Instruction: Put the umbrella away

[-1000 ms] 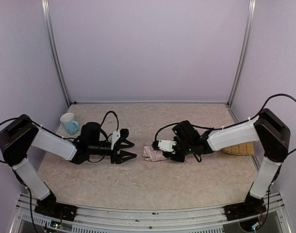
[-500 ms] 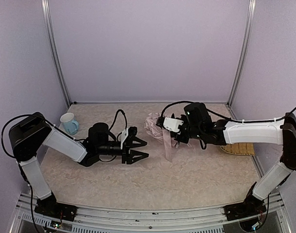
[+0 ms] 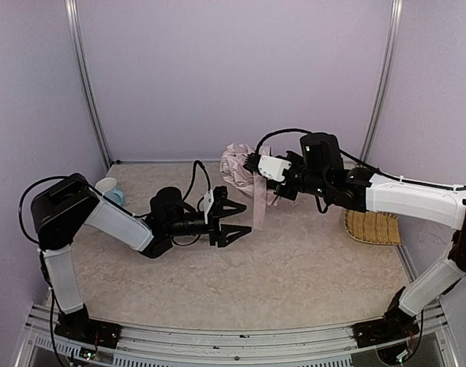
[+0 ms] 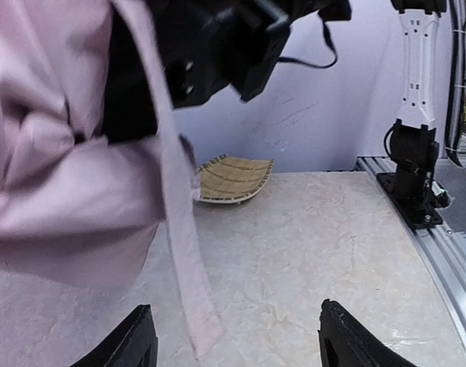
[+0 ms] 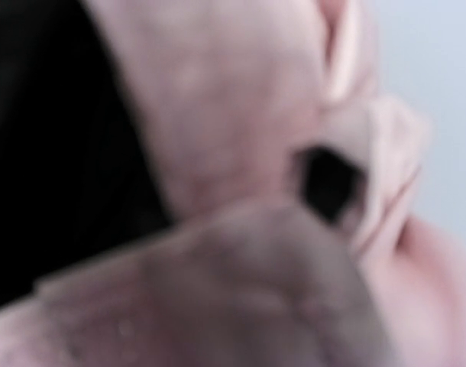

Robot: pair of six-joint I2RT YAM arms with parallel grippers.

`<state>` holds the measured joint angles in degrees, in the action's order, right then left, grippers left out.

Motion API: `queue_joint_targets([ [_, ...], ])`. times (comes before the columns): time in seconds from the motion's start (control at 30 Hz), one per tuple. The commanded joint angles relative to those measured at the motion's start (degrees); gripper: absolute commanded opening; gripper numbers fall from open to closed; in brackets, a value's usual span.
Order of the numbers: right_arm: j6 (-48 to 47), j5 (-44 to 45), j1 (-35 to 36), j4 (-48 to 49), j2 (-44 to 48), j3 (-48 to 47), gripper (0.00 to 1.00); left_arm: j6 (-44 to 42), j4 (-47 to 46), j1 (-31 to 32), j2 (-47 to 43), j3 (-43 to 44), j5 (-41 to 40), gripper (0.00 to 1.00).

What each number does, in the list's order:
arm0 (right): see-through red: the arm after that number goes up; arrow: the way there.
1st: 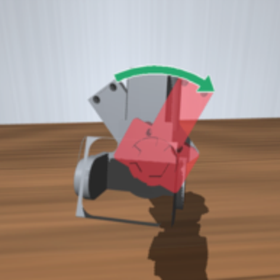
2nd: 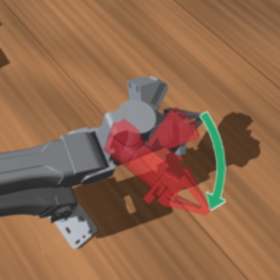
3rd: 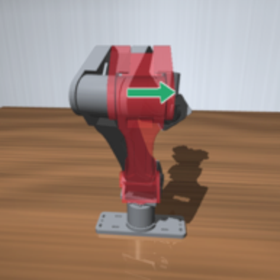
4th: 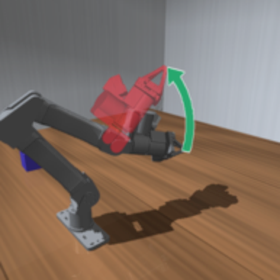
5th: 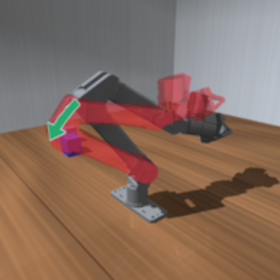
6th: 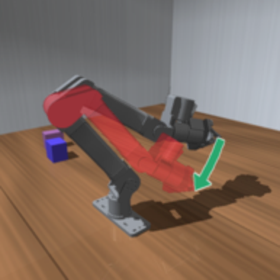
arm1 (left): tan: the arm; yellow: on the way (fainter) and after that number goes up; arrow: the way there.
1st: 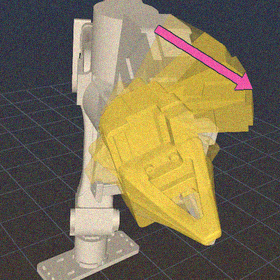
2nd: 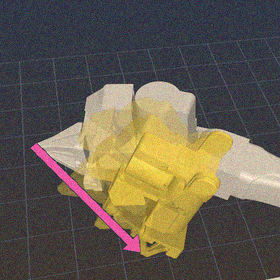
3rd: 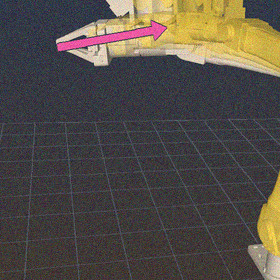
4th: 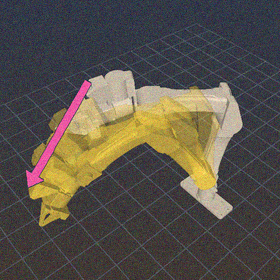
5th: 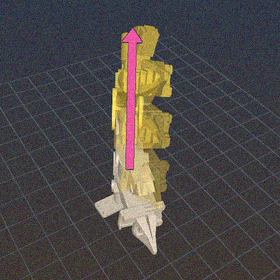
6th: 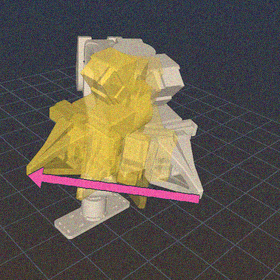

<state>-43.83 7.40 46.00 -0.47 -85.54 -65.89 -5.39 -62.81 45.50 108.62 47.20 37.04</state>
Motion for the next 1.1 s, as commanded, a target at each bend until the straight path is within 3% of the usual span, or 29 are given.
queue_joint_targets([
  [0.0,1.2,-2.5,-0.1,1.0,2.1,-3.9,0.00,-1.0,-2.4,-0.4,3.5,3.2,-5.3,0.72],
  [0.27,1.8,-3.3,0.3,0.4,3.1,-5.2,0.00,0.6,-3.5,0.0,9.6,8.7,2.7,0.73],
  [0.4,2.5,-5.6,0.3,0.5,3.7,-5.2,0.00,0.6,-1.7,-0.2,11.8,11.3,4.2,0.61],
  [0.5,2.9,-6.0,0.3,0.3,3.9,-5.3,0.00,0.1,-0.9,0.1,11.8,11.9,5.7,0.43],
  [0.6,3.7,-5.6,0.2,0.2,4.2,-5.2,0.00,0.9,-1.1,-0.2,11.0,11.2,7.6,0.01],
  [0.87,12.2,-9.3,-5.9,-0.2,7.6,-5.7,0.00,6.7,-5.0,-4.0,9.0,3.3,12.2,0.00],
  [1.07,15.4,-19.1,-9.8,0.0,11.2,-6.1,0.00,2.9,3.3,-5.7,11.4,3.6,11.9,0.00],
])
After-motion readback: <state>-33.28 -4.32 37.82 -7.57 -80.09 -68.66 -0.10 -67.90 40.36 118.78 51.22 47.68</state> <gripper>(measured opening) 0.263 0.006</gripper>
